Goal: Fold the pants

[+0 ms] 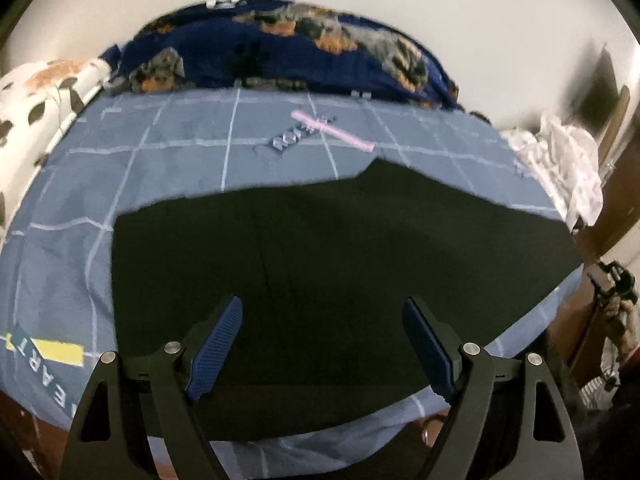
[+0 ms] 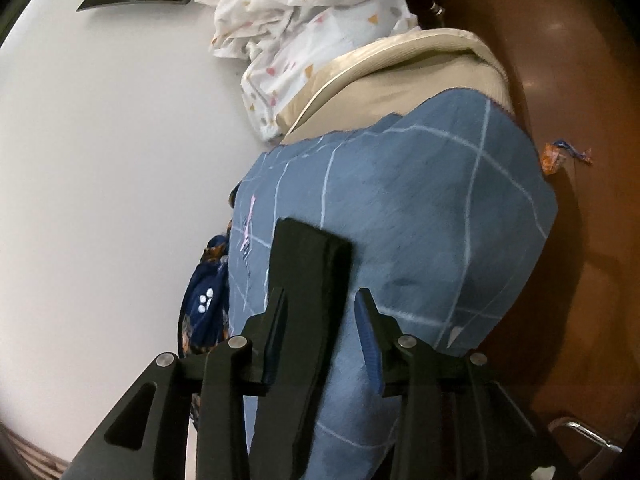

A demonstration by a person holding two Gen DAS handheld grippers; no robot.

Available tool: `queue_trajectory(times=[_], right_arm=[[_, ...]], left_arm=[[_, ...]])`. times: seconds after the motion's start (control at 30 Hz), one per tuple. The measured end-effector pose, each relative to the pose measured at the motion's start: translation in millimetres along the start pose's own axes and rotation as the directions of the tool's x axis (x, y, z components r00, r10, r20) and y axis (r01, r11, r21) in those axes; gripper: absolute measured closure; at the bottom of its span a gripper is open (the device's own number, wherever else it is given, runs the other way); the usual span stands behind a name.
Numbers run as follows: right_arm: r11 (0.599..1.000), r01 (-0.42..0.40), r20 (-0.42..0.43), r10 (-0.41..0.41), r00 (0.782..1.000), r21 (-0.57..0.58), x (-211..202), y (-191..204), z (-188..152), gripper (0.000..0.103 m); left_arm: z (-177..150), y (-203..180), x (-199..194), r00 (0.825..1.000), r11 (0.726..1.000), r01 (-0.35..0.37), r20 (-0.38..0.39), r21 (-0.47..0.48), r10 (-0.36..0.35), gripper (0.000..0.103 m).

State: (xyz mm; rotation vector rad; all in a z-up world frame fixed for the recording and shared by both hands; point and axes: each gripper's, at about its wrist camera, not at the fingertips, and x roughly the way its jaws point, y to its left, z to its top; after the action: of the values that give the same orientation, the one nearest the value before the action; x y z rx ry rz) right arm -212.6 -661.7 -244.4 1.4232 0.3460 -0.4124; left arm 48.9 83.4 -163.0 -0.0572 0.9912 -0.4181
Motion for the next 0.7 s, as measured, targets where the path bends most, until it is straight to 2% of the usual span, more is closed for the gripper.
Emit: queue_trajectory(times=[0.17, 0.23, 0.37, 0.43, 0.53, 0.6, 0.7], right_arm=[[1.0, -0.029, -0.028, 0.029, 0.999, 0.007, 9, -3, 1, 0.068], [0.999, -0.046, -0.035, 0.046, 0.998, 0.014, 13, -2, 1, 0.068], [1.0, -0.023, -0.027, 0.023, 0.999, 0.009, 17, -3, 8, 0.068], [1.0, -0.023, -0.022, 0.023, 0.999, 0.003, 20, -1, 12, 0.067], [0.999, -0.005, -0.016, 0.004, 1.0, -0.033, 26, 6, 19, 0.067], [0.998, 0.019, -0.011, -0.02, 1.0, -0.054, 31, 10, 22, 0.061], [0.998, 0.022, -0.009, -0.023, 1.0, -0.06, 39, 11, 26, 0.059]], left_arm=[[-16, 14, 24, 0.996, 0.999, -0.052, -0.071, -0.015, 0.051, 0.021], [-18, 15, 22, 0.998, 0.999, -0.043, -0.051, -0.01, 0.043, 0.021], [-19, 15, 23, 0.999, 0.999, -0.041, -0.034, 0.007, 0.041, 0.021], [-19, 14, 22, 0.999, 1.0, -0.03, -0.027, 0.008, 0.031, 0.021], [-17, 15, 18, 1.0, 0.999, 0.023, -0.008, -0.024, -0.023, 0.021], [-15, 17, 17, 0.999, 0.997, 0.051, -0.002, -0.049, -0.051, 0.021], [-14, 17, 19, 0.999, 0.997, 0.052, -0.008, -0.061, -0.053, 0.021]])
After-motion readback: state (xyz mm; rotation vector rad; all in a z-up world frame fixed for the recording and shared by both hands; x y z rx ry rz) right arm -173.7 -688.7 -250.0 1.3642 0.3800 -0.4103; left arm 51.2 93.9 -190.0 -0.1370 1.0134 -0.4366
